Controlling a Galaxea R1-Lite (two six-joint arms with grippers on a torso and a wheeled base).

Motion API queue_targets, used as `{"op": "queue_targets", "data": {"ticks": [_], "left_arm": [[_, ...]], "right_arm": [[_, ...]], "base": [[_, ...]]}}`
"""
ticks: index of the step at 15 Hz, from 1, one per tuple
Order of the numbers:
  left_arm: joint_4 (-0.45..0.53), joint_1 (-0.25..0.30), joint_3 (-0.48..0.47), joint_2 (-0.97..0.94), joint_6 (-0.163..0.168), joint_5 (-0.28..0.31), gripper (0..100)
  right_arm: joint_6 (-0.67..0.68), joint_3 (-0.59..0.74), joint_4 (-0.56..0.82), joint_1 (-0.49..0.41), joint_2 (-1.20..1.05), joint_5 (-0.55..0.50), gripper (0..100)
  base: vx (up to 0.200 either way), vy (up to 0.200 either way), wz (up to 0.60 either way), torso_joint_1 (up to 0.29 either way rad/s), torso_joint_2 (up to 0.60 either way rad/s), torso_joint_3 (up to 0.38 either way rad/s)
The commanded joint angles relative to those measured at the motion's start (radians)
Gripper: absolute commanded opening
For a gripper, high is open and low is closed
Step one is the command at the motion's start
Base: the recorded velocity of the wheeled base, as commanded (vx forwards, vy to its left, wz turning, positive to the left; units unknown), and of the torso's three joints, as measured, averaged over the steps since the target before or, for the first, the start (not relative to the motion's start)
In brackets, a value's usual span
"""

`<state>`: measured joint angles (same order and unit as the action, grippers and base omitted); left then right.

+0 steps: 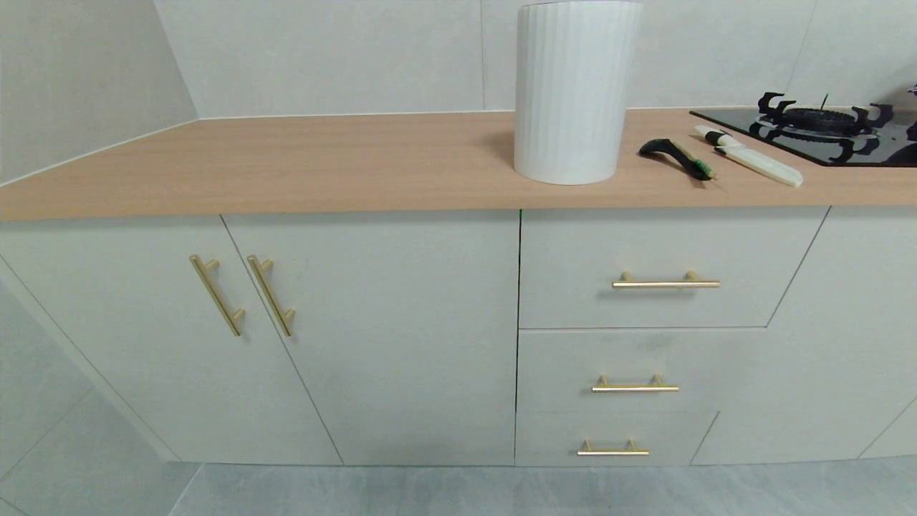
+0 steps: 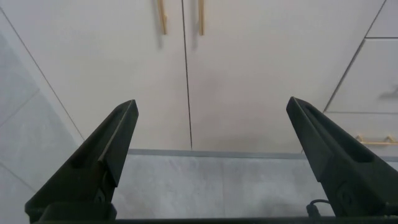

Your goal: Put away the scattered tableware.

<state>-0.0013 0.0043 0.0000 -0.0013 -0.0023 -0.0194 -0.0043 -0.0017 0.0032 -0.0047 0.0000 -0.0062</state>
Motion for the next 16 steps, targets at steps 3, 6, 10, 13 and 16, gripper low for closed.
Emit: {"op": "queue_targets", "data": {"ticks": [3, 6, 10, 13, 16], "left_arm": [[0.0, -0.001, 0.0, 0.001, 0.001, -0.001, 100], [0.0, -0.001, 0.0, 0.001, -0.001, -0.001, 100], [0.0, 0.0, 0.0, 0.001, -0.001, -0.001, 100], [0.0, -0.001, 0.0, 0.001, -0.001, -0.001, 100], [0.0, -0.001, 0.0, 0.001, -0.001, -0.001, 100]], "right_arm": [[0.0, 0.0, -0.002, -0.001, 0.002, 0.0, 100], [0.0, 0.0, 0.0, -0.001, 0.002, 0.0, 100], [0.0, 0.0, 0.0, -0.001, 0.002, 0.0, 100], [-0.002, 0.0, 0.0, -0.001, 0.002, 0.0, 100], [0.001, 0.0, -0.002, 0.0, 0.0, 0.0, 100]], "base": [[0.067, 0.0, 0.0, -0.004, 0.0, -0.001], [0.133, 0.0, 0.0, -0.002, 0.0, 0.003], [0.0, 0.0, 0.0, 0.0, 0.0, 0.0], [0.0, 0.0, 0.0, 0.0, 0.0, 0.0], [0.0, 0.0, 0.0, 0.0, 0.0, 0.0]]}}
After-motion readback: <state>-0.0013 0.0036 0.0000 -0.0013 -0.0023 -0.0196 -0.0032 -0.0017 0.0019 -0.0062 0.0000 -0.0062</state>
